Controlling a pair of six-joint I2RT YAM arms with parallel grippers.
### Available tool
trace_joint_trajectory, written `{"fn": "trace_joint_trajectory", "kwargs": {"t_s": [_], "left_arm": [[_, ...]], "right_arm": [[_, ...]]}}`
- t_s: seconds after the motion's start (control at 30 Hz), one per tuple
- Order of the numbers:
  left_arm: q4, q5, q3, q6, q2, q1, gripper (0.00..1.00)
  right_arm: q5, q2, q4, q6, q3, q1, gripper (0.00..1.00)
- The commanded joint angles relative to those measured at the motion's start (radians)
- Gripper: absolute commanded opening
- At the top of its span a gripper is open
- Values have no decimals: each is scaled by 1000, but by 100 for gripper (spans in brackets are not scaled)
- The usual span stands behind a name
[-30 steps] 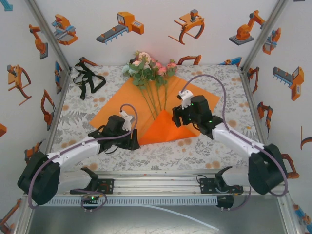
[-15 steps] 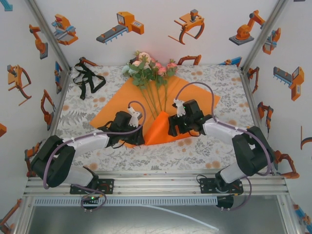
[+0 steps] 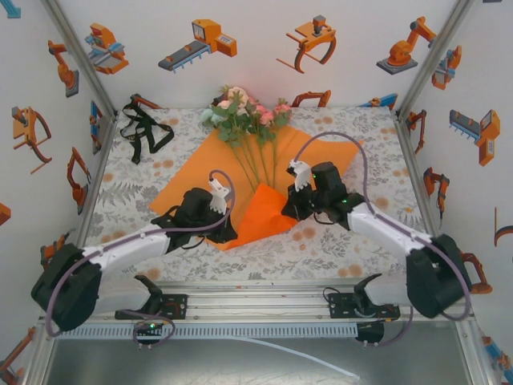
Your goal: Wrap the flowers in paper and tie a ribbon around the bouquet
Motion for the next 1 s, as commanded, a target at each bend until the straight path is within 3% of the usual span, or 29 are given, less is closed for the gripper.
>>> {"fn": "trace_joint_trajectory", "kwargs": {"t_s": [0.0, 0.03, 0.13, 0.27, 0.37, 0.57, 0.77, 0.9, 0.97], "left_arm": [[-38, 13, -23, -35, -104, -44, 0], [-44, 1, -25, -37, -129, -56, 1], [-54, -54, -32, -1, -199, -96, 52], [-43, -158, -45, 118, -186, -134, 80], [-3, -171, -45, 176, -105, -136, 90], [71, -183, -2, 199, 72, -142, 90], [130, -176, 17, 198, 160, -142, 64], [145, -139, 42, 185, 219, -142, 59], [166, -152, 41, 168, 236, -142, 51]], "right_arm": [[-43, -128, -4, 76, -88, -6, 0], [-33, -161, 3, 93, -107, -5, 0], [22, -243, 67, 143, -150, -6, 0], [140, -256, 131, 174, -152, -7, 0], [203, -208, 132, 175, -123, -14, 0], [246, -107, 203, 198, -108, -43, 0], [280, -4, 237, 202, -97, -70, 0], [330, 57, 241, 201, -84, -92, 0], [347, 98, 254, 197, -78, -104, 1]]}}
